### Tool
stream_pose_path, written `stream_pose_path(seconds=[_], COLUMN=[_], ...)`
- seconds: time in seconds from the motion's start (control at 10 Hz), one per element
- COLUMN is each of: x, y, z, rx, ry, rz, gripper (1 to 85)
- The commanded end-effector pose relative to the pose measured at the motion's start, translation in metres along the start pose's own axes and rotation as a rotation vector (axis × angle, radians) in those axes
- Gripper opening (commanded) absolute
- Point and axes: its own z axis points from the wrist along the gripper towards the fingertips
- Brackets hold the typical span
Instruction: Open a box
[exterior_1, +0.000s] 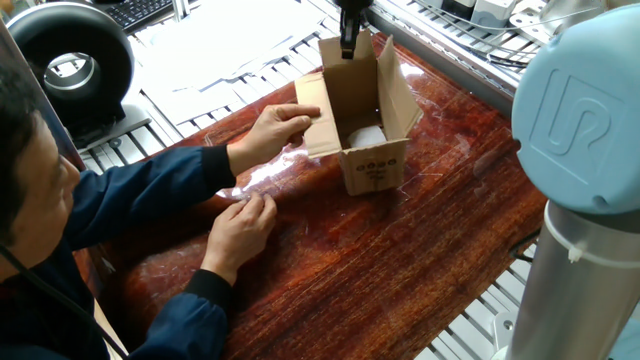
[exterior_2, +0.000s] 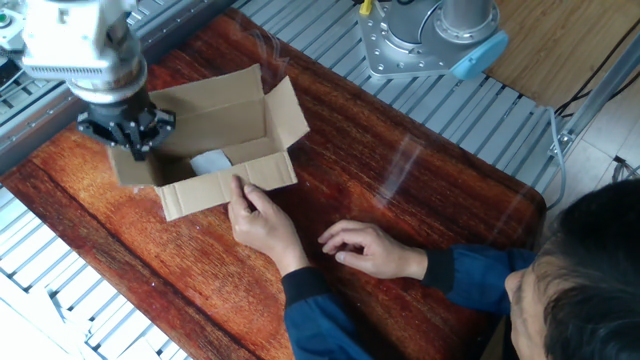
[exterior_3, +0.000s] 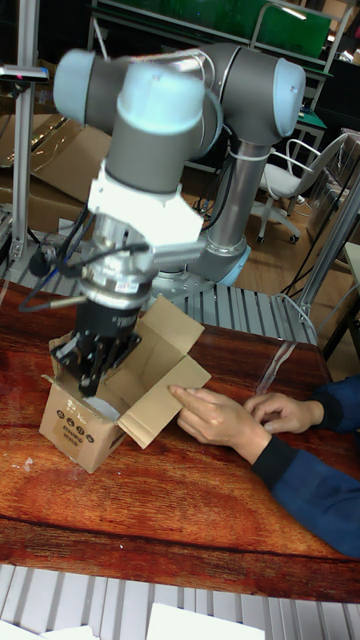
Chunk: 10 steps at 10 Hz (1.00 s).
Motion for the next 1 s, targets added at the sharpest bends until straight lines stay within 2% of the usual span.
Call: stream_pose_path(seconds=[0.0, 0.2, 0.5, 0.7, 0.9], x=[0.011, 0.012, -0.004, 0.0, 0.0], y=[0.02, 0.045, 0.071, 0.066, 0.065], z=[-0.035, -0.049, -0.061, -0.062, -0.061], rx=[-0.062, -0.143, -0.233, -0.203, -0.197], ry=[0.02, 0.017, -0.029, -0.017, -0.016], rz=[0.048, 0.149, 0.294, 0.276, 0.249], gripper=[1.0, 1.0, 1.0, 1.0, 1.0])
